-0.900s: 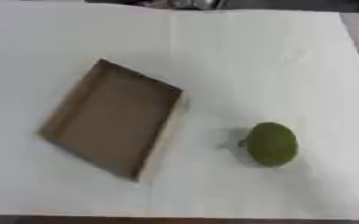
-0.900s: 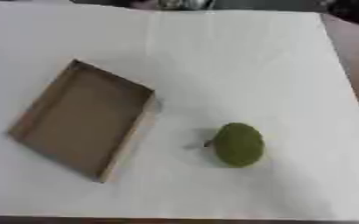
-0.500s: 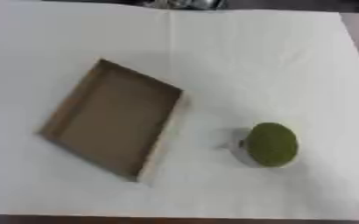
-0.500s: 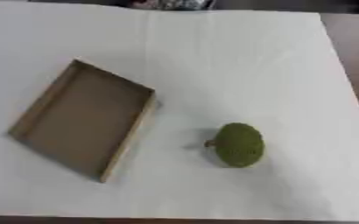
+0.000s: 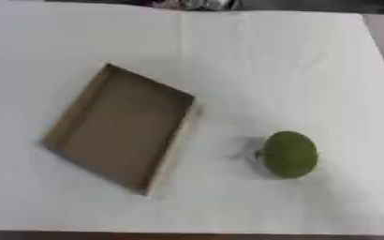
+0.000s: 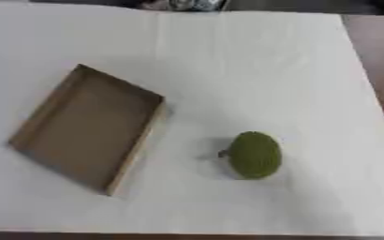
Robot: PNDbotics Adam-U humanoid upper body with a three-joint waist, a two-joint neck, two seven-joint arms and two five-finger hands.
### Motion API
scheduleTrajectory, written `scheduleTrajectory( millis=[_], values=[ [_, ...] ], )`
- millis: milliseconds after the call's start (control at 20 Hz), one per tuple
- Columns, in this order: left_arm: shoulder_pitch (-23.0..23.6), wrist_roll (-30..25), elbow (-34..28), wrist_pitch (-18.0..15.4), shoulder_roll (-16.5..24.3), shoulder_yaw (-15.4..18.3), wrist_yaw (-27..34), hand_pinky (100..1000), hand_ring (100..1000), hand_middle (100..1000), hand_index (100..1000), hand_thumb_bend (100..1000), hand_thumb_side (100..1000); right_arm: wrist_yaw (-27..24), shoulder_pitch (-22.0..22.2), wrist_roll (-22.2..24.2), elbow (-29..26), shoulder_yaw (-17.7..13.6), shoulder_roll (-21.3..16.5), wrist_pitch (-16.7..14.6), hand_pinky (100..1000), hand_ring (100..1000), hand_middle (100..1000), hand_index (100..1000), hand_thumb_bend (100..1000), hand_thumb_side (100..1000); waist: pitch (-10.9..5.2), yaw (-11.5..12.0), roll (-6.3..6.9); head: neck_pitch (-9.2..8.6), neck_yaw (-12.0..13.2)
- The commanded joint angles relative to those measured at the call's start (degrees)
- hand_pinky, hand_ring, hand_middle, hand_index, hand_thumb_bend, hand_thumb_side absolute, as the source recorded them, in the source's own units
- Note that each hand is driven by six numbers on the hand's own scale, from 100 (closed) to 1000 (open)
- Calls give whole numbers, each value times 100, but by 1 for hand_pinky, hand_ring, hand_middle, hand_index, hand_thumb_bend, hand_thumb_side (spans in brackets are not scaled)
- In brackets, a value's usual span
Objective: Pick up objects on the table and place them in the box.
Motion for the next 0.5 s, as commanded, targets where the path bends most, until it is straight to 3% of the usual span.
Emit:
scheduleTrajectory(
  millis=[50,250,500],
  values=[
    [-17,-7,-110,7,236,15,9,708,725,679,819,100,623,333,-61,290,47,149,-354,-65,838,723,789,866,100,626,-140,13,7,58,-40],
    [-17,-11,-110,3,245,11,10,708,726,679,819,100,623,693,-142,465,157,443,-447,-323,829,725,794,869,100,663,-139,30,-6,65,-53],
    [-19,-25,-110,3,255,10,5,708,726,679,819,100,623,1132,-110,92,382,894,-469,-682,823,717,797,872,100,694,-123,43,-37,50,-49]
  ],
)
